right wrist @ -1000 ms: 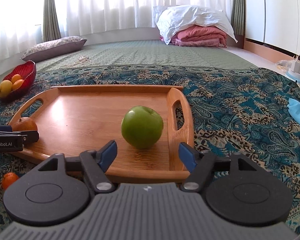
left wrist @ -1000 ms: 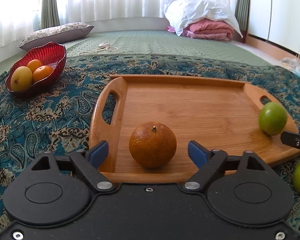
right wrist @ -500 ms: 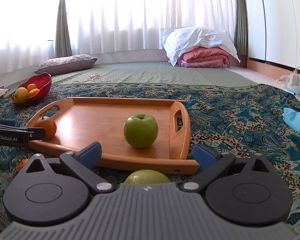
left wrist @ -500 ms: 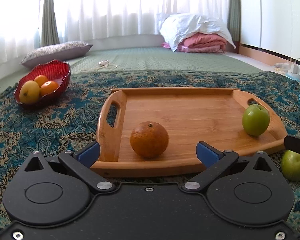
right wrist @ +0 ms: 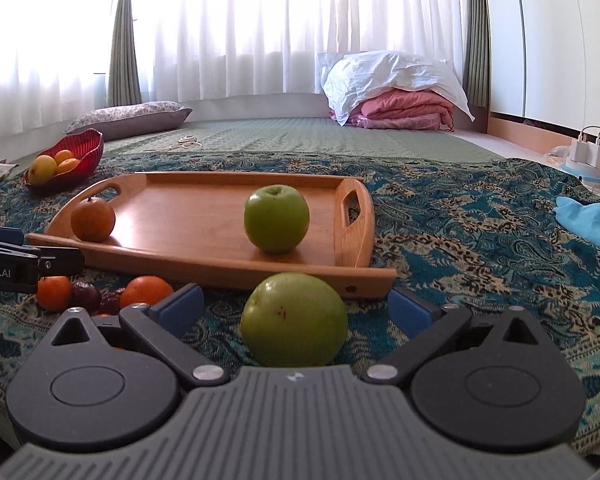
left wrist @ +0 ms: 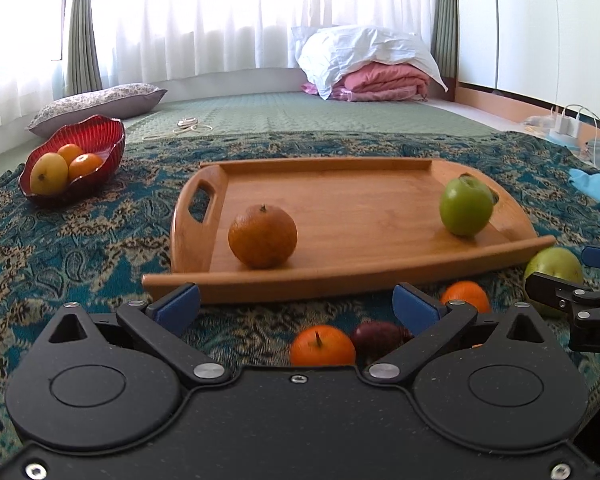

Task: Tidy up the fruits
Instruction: 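Withdraw both tools from the tray toward the remaining loose fruit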

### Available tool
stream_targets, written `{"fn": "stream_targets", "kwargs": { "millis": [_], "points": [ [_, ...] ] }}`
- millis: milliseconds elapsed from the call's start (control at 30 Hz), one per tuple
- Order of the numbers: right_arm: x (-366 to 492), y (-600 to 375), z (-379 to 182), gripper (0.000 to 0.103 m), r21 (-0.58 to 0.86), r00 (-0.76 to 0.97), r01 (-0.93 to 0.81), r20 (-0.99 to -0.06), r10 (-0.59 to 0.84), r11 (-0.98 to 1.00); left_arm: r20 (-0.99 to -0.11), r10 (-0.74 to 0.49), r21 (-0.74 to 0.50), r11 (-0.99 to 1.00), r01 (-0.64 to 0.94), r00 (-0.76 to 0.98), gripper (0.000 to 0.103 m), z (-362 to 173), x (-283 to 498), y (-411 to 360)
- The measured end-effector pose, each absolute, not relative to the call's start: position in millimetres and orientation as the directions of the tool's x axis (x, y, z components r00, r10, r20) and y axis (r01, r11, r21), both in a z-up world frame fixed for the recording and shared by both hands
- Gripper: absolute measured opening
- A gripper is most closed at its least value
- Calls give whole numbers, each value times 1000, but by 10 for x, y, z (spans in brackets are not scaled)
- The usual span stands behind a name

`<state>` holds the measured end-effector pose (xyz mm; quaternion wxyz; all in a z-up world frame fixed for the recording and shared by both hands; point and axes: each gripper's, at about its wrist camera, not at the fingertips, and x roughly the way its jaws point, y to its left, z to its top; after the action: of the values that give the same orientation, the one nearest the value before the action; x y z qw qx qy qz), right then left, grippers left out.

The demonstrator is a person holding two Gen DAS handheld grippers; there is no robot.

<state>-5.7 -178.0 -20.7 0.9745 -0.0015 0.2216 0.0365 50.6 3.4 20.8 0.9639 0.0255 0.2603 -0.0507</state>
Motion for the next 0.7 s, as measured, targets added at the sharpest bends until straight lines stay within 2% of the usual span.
{"fn": "stream_targets", "kwargs": {
  "millis": [700],
  "points": [
    [-153, -1773, -383, 103, -2, 880, -69, -472, 60, 998, -552, -100, 27, 990, 138, 828, 103, -20, 360, -42]
  ]
}}
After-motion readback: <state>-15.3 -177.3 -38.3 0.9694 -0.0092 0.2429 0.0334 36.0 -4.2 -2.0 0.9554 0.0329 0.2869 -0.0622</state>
